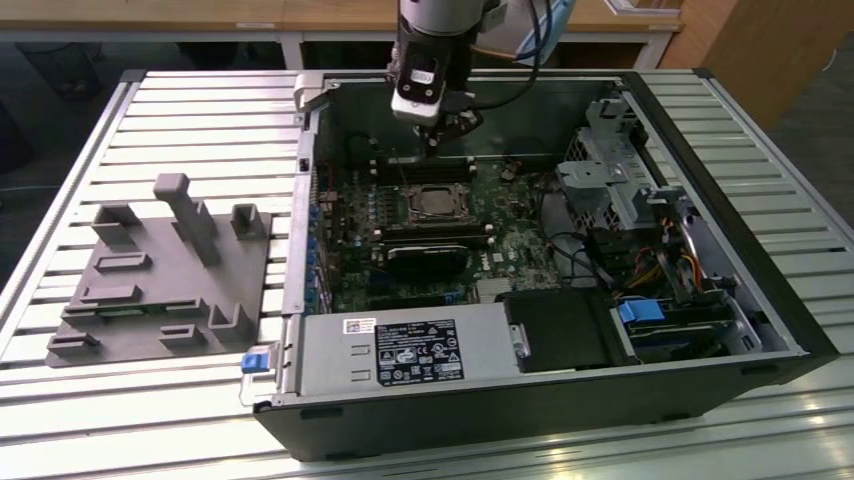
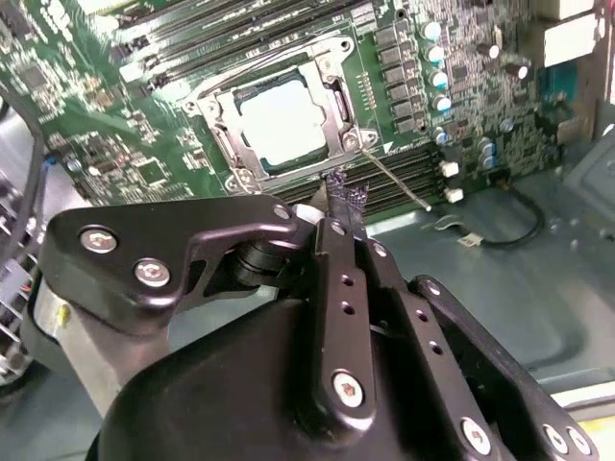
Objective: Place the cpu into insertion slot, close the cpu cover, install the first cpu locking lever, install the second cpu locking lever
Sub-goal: 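Install the first cpu locking lever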
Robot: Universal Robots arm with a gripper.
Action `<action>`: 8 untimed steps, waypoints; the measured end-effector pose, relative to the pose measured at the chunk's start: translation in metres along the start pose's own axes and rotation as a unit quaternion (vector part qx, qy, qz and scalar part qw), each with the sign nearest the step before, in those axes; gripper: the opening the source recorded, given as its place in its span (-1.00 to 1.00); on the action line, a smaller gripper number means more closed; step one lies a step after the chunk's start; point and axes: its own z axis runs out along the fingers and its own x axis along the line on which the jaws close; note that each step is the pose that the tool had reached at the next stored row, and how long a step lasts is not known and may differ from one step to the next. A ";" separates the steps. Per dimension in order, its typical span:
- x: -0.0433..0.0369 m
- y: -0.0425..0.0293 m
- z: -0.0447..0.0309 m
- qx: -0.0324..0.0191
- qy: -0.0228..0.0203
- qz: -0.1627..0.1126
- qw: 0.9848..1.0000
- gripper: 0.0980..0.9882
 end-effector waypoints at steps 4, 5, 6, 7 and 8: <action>0.0000 0.0000 0.0001 0.002 0.002 -0.036 0.999 -0.98; 0.0000 0.0000 0.0001 0.003 0.003 -0.045 0.999 -0.98; 0.0000 0.0000 0.0002 0.003 0.003 -0.054 0.999 -0.98; 0.0000 0.0000 0.0002 0.004 0.004 -0.064 0.998 -0.98; 0.0000 0.0000 0.0003 0.005 0.004 -0.076 0.997 -0.98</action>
